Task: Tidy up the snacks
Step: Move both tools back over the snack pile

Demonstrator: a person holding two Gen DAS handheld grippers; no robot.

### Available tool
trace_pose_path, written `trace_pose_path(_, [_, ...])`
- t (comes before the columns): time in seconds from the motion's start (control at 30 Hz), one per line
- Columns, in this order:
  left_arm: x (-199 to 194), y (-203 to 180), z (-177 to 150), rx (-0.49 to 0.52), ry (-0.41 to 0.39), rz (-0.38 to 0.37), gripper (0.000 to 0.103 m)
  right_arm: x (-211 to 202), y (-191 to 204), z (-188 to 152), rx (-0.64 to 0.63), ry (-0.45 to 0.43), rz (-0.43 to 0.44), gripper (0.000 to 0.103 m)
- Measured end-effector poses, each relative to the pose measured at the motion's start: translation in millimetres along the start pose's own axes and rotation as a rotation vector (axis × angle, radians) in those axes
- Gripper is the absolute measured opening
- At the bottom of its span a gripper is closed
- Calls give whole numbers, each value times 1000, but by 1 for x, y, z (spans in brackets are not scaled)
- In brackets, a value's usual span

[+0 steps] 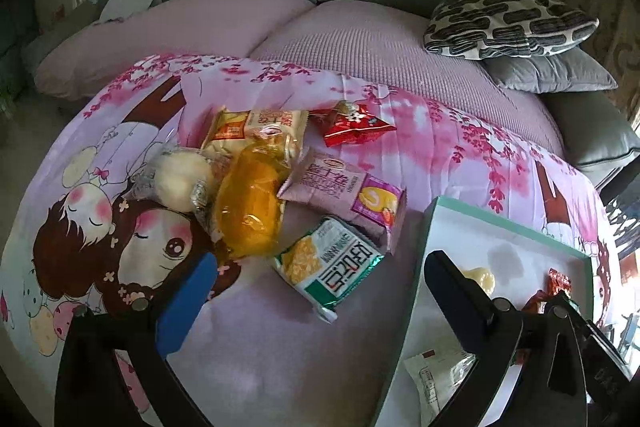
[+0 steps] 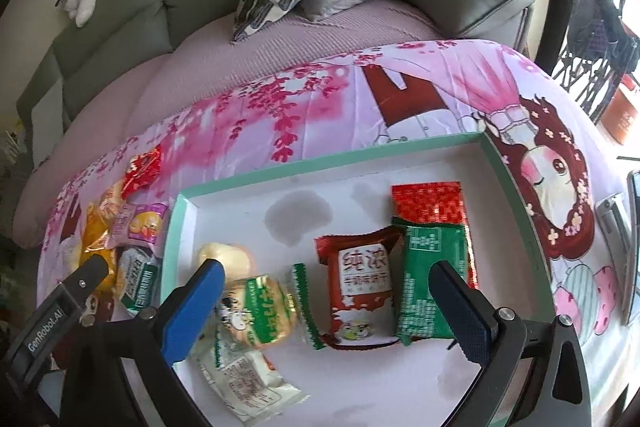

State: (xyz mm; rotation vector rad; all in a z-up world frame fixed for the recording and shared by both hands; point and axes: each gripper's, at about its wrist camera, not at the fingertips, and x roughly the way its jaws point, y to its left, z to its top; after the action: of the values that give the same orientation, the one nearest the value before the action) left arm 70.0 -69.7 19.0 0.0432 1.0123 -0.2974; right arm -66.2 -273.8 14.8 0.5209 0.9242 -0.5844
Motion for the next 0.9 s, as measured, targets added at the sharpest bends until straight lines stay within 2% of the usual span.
trace_pose_path(0.3, [0,59,12,-80,24,97,103,1,27,-6,-41,15,78,103])
trace_pose_path(0.5, [2,104,14,-109,45,189,103,-2,55,-15,-118,25,111,103])
trace_pose_path(0.77, [-1,139,17,-136,43,247,103,-3,90,-27,-202,38,165,103])
trace_pose_path(0.9, [-2,148,16,-148,51,227,103,-1,101,-33,-225,48,170,103])
